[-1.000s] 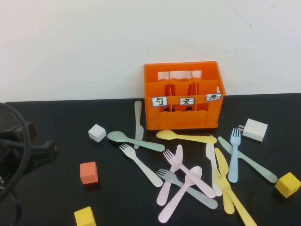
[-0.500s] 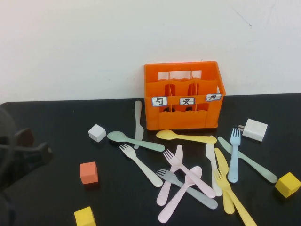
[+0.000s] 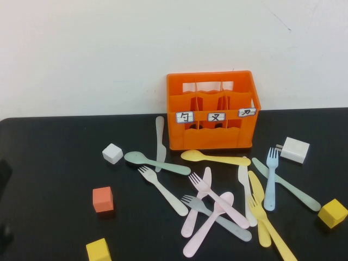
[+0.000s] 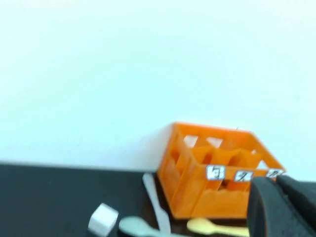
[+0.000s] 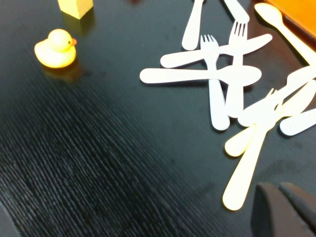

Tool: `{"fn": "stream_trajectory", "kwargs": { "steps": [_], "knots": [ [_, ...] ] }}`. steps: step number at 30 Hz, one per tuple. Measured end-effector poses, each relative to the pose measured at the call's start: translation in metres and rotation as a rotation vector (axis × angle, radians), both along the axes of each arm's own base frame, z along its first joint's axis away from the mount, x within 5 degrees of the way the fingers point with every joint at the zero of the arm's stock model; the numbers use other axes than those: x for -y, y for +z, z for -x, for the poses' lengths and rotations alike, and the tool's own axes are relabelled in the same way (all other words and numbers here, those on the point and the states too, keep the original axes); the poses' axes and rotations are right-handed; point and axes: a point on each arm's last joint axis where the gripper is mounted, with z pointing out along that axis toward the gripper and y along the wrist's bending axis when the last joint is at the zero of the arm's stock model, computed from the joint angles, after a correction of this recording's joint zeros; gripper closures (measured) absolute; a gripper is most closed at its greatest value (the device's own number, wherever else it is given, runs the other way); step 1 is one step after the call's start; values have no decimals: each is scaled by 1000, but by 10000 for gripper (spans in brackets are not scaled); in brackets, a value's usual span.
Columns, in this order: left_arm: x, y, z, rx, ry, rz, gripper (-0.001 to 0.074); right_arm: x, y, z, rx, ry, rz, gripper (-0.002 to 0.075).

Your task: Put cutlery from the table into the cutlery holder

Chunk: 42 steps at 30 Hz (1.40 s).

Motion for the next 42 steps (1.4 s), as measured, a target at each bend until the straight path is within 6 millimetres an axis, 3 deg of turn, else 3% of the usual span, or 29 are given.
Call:
{"fn": "stream_trajectory", "kwargs": {
  "steps": [7, 15, 19, 27, 42],
  "knots": [
    [-15, -68, 22, 76, 112, 109, 736, 0, 0, 0, 0, 0, 0, 728],
    [-28, -110, 33, 33, 298, 210, 736, 0, 0, 0, 0, 0, 0, 728],
    [-30, -114, 35, 10, 336, 219, 736, 0, 0, 0, 0, 0, 0, 728],
    [-29, -135, 39, -209, 346, 161, 736, 0, 0, 0, 0, 0, 0, 728],
    [-24, -136, 39, -209, 224, -16, 736, 0, 0, 0, 0, 0, 0, 728]
  ]
}}
